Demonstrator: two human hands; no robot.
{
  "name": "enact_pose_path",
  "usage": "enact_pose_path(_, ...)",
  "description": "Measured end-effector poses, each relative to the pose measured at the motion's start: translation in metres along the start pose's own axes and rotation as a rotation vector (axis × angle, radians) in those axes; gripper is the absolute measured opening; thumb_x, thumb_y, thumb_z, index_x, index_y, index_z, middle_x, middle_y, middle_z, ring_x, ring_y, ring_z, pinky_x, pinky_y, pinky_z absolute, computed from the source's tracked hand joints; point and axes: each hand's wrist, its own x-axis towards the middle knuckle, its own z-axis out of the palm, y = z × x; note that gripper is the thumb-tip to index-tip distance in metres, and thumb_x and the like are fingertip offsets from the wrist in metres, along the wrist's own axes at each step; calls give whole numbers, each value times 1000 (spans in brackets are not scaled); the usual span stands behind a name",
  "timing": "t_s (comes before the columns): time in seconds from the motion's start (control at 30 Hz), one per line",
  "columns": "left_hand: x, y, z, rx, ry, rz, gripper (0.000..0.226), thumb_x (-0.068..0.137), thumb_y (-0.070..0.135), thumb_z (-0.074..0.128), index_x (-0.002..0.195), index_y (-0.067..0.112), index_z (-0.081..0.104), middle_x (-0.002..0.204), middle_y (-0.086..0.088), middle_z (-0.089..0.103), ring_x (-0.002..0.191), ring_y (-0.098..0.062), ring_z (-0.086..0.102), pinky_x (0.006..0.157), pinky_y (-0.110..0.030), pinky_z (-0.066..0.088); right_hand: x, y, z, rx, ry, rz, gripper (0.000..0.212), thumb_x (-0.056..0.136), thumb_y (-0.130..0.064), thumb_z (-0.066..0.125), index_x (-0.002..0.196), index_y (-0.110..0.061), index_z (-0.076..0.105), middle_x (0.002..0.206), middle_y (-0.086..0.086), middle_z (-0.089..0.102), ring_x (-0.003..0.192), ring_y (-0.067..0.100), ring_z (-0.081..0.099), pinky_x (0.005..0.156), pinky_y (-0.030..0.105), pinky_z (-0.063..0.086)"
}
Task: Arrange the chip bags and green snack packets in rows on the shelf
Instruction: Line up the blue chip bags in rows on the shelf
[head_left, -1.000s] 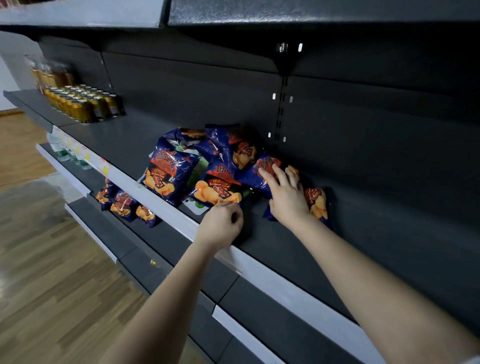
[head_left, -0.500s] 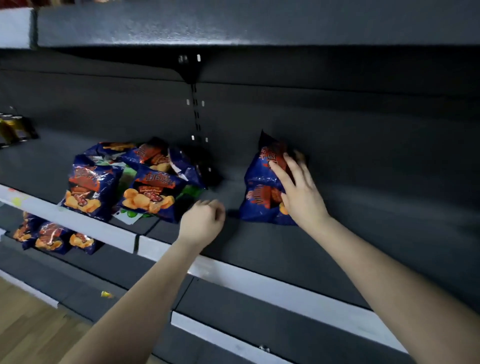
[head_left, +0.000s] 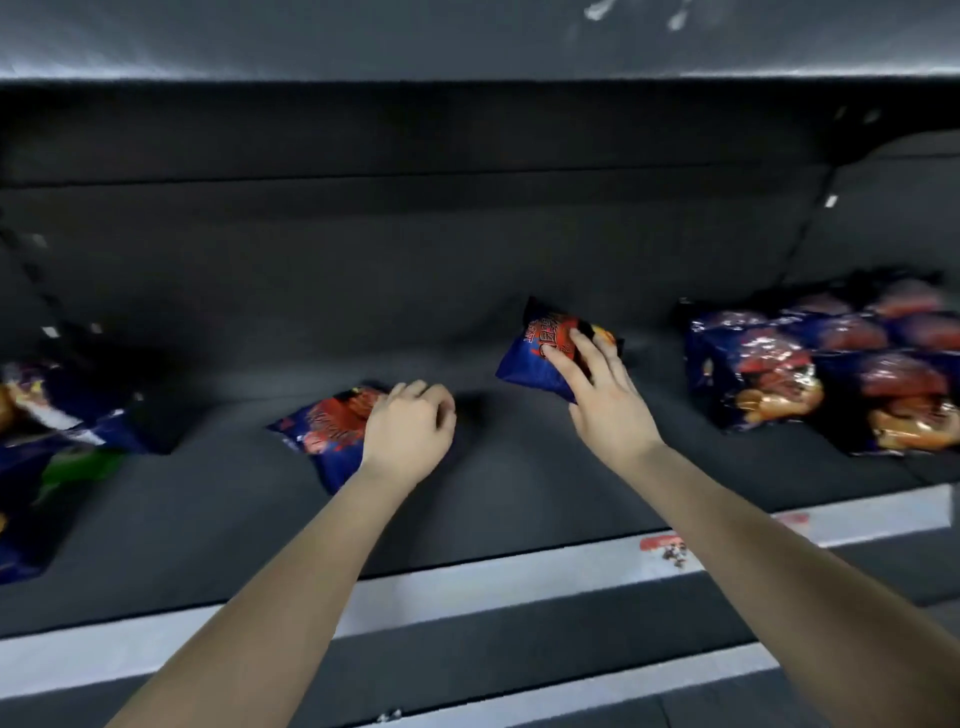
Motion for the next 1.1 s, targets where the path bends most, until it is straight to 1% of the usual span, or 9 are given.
enact_pose_path(0.07, 7, 24, 17, -23, -45, 43, 19, 89, 21, 48, 93, 18, 66, 96, -2, 64, 96, -26, 55, 81, -35, 42, -12, 21, -11, -74, -40, 91, 85, 80, 6, 60, 148, -32, 26, 153, 13, 28, 141, 40, 22, 111, 54, 30)
enact_pose_path(0.17, 14, 51, 35, -43, -100, 79, 20, 90, 22, 47, 98, 19, 65, 101, 0, 63, 101, -24, 54, 84, -34, 39, -28, 40, -21, -154, -190, 182, 79, 91, -3, 49, 151, -37, 10, 159, 4, 6, 146, 31, 2, 117, 45, 16)
enact_pose_path(0.33, 20, 89, 61, -74, -220, 120, 24, 91, 23, 43, 103, 21, 64, 107, 2, 63, 104, -21, 53, 88, -32, 38, -52, 47, -27, -193, -408, 294, 75, 94, -26, 47, 150, -40, -1, 160, 4, 0, 146, 31, 1, 113, 48, 24)
enact_pose_path(0.47, 18, 97, 74, -87, -264, 107, 24, 90, 22, 44, 105, 19, 63, 109, 0, 62, 104, -23, 52, 88, -32, 40, -48, 44, -31, -182, -446, 312, 64, 92, -58, 36, 148, -45, 8, 158, 5, 13, 142, 34, 13, 109, 53, 24)
enact_pose_path(0.57, 15, 95, 76, -112, -249, 88, 24, 89, 20, 45, 105, 18, 63, 108, -1, 62, 103, -24, 51, 88, -32, 39, -40, 45, -31, -264, -351, 307, 51, 95, -55, 31, 145, -47, 25, 143, 7, 37, 127, 34, 34, 99, 50, 32)
enact_pose_path(0.67, 12, 93, 74, -129, -235, 70, 24, 90, 20, 45, 105, 17, 64, 108, -3, 62, 103, -25, 51, 87, -32, 39, -37, 44, -29, -290, -261, 334, 45, 97, -51, 32, 141, -43, 38, 129, 10, 46, 115, 33, 42, 92, 47, 35)
enact_pose_path(0.77, 12, 94, 73, -131, -238, 75, 25, 90, 20, 43, 106, 15, 63, 108, -4, 61, 103, -25, 51, 88, -33, 40, -30, 43, -30, -290, -204, 423, 53, 92, -59, 36, 137, -34, 45, 125, 11, 49, 116, 33, 43, 95, 48, 33)
enact_pose_path(0.97, 12, 93, 76, -141, -218, 64, 23, 90, 18, 45, 102, 14, 64, 104, -3, 62, 100, -24, 52, 85, -32, 39, -25, 47, -11, -118, -387, 599, 89, 77, -78, 41, 150, -36, 9, 158, 8, 7, 135, 46, 23, 107, 55, 24)
enact_pose_path(1.1, 13, 94, 76, -133, -221, 70, 23, 90, 19, 44, 102, 15, 64, 104, -2, 62, 99, -24, 53, 84, -32, 39, -30, 45, -6, -133, -307, 597, 89, 78, -75, 46, 150, -36, 10, 158, 9, 9, 133, 44, 28, 105, 53, 28)
